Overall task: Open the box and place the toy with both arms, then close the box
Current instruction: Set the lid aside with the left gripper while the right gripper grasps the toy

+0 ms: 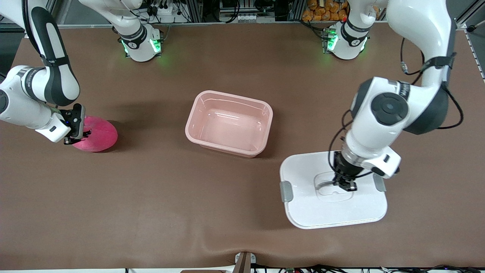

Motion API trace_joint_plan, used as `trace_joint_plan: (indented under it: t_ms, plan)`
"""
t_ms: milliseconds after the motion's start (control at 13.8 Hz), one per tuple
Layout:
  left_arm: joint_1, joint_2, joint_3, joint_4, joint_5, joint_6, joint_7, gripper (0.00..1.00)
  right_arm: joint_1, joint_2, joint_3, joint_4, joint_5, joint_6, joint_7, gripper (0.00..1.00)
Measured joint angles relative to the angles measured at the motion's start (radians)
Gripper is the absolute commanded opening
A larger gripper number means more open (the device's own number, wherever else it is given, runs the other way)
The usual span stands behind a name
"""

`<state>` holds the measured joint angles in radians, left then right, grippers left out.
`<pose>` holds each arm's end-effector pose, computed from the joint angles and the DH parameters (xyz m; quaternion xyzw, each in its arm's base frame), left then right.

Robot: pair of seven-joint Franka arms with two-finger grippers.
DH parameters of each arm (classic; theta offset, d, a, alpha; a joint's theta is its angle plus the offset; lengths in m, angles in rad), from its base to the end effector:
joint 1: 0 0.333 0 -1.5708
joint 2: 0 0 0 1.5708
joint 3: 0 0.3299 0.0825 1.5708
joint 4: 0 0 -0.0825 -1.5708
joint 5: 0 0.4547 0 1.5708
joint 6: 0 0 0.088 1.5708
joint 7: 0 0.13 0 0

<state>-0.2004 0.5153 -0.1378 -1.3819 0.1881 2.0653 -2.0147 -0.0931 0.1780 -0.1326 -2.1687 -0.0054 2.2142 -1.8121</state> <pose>0.7652 -0.2347 0.4017 0.6841 0.7223 0.0824 0.0592 0.5769 -0.1336 0.2440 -0.6986 -0.7124 0.0461 0.0485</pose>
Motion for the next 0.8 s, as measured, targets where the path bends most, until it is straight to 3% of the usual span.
trace_joint_plan:
  t_ms: [363,799]
  plan:
    - [0.071,-0.023,-0.038,-0.070,-0.023,0.000,0.127,0.00,-0.001,-0.010,-0.010,0.004,0.006,-0.018,0.000,0.00]
    - [0.073,-0.038,-0.049,-0.092,-0.023,0.000,0.129,0.00,0.001,-0.028,-0.017,0.166,0.063,-0.296,0.114,0.00]
